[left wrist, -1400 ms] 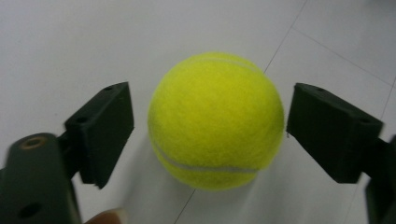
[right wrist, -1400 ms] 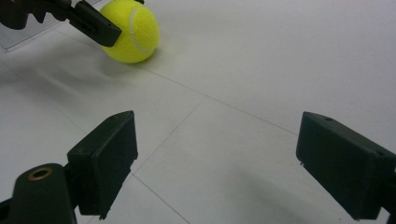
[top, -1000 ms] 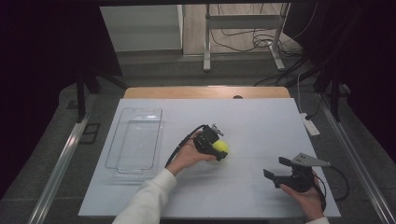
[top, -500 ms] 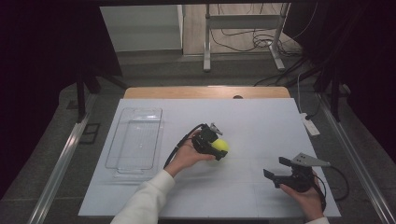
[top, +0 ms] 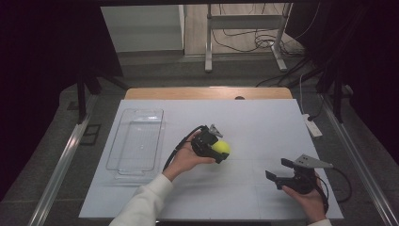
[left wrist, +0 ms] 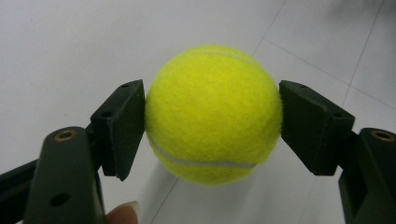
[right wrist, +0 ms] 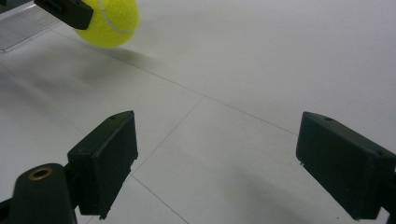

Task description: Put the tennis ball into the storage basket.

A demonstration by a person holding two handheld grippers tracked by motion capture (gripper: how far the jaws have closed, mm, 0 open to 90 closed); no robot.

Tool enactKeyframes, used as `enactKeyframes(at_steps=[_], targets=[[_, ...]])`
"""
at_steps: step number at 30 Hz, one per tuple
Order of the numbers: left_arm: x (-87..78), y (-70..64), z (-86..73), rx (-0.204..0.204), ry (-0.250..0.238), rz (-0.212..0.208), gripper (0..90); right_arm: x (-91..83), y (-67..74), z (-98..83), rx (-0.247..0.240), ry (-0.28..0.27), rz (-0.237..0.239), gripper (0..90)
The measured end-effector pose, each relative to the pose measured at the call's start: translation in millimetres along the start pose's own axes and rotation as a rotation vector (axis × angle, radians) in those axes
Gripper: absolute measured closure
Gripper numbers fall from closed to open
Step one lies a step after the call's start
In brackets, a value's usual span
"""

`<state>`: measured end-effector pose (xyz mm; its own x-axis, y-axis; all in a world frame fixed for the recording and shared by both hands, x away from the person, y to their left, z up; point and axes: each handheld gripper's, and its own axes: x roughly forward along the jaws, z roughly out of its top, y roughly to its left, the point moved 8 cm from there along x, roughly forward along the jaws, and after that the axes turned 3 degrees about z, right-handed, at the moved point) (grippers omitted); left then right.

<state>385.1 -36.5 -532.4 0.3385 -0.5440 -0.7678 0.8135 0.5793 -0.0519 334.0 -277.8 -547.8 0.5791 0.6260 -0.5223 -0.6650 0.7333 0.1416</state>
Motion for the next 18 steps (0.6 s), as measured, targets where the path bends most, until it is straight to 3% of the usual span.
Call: enactKeyframes(at_steps=[18], targets=[[-14.0, -2.1, -11.7, -0.003, -0.031, 0.000, 26.8, 0.4, 0.2, 0.1, 0.002, -0.001, -0.004, 13.1]])
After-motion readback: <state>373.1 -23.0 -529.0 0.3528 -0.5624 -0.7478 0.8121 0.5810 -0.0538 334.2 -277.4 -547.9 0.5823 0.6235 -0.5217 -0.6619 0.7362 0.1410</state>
